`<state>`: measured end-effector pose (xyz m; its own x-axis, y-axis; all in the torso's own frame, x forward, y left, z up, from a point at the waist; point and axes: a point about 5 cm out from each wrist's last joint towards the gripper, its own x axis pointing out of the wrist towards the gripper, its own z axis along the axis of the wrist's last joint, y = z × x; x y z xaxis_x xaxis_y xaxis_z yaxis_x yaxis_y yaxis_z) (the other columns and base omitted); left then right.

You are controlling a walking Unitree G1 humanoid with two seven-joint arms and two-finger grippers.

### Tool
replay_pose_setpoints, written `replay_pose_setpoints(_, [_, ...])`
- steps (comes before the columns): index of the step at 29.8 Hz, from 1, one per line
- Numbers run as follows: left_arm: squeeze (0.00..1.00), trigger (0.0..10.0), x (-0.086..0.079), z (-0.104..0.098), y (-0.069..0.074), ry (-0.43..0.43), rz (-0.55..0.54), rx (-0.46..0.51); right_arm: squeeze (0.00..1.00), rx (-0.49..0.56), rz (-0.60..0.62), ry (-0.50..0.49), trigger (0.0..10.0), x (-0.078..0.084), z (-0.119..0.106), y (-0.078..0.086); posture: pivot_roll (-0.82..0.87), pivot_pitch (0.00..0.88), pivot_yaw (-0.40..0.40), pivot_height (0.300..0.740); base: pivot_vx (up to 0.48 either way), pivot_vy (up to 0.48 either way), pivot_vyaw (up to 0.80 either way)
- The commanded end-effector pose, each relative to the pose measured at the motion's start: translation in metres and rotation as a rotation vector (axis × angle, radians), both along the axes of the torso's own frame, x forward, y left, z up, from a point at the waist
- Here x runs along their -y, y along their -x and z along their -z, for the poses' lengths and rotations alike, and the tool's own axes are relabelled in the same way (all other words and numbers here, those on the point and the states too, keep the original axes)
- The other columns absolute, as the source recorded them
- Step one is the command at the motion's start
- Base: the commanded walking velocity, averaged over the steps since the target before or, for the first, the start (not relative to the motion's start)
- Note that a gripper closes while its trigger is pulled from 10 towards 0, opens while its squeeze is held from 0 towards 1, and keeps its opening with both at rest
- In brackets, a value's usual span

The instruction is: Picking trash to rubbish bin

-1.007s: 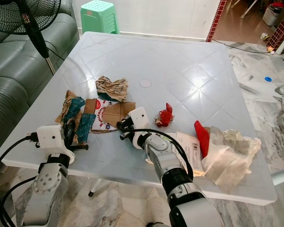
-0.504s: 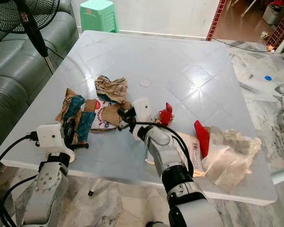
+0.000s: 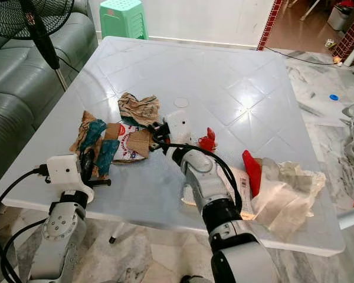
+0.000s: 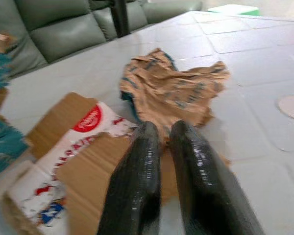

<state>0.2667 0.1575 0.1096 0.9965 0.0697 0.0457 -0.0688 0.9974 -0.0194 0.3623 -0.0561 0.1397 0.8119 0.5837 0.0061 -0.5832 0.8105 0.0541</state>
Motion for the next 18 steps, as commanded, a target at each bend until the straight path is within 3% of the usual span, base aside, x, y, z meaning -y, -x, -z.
replay_pose_setpoints(1, [0.00,0.0,0.001,0.001,0.001,0.003,-0.003,-0.002,1.00,0.017,0.020,-0.003,10.0,0.003,-0.007,-0.005,0.03,0.119,-0.098,0.740,0.000,0.000,0.00])
replay_pose_setpoints(18, [0.00,0.0,0.000,0.001,0.006,-0.001,0.002,0.000,1.00,-0.001,0.094,0.031,10.0,0.009,0.003,-0.009,0.05,0.128,-0.094,0.740,0.000,0.000,0.00])
